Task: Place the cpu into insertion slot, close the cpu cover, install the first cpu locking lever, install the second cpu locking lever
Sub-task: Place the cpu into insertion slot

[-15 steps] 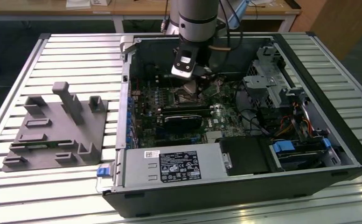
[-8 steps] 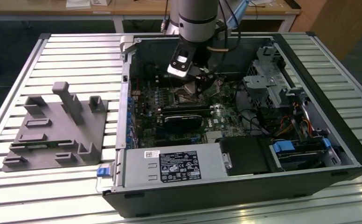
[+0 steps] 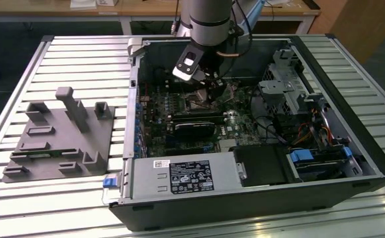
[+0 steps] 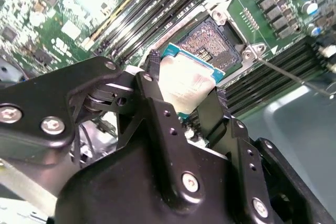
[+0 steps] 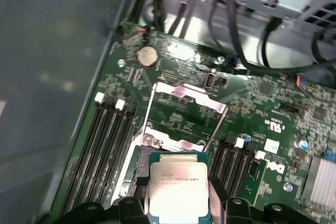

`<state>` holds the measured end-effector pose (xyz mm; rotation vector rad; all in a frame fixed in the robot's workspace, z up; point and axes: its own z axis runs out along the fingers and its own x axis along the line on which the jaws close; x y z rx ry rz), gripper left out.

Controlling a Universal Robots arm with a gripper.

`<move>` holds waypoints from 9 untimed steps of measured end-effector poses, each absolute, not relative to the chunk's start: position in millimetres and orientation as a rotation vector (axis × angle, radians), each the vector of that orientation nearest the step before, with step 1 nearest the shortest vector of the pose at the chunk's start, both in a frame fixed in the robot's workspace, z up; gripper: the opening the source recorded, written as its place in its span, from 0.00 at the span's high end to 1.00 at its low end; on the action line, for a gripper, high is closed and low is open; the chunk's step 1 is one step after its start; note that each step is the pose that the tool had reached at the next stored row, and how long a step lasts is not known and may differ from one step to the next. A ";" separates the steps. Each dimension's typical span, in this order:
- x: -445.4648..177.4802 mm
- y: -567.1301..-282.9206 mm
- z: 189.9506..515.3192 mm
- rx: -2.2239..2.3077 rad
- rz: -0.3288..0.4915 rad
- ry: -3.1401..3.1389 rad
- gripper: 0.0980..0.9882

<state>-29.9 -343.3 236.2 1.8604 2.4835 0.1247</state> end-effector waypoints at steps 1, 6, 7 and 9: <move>-29.9 -343.2 235.9 1.882 0.124 2.466 0.51; -29.9 -343.2 234.2 1.991 0.121 2.375 0.51; -29.9 -343.2 233.8 2.012 0.120 2.356 0.51; -29.9 -343.2 233.2 2.053 0.119 2.319 0.51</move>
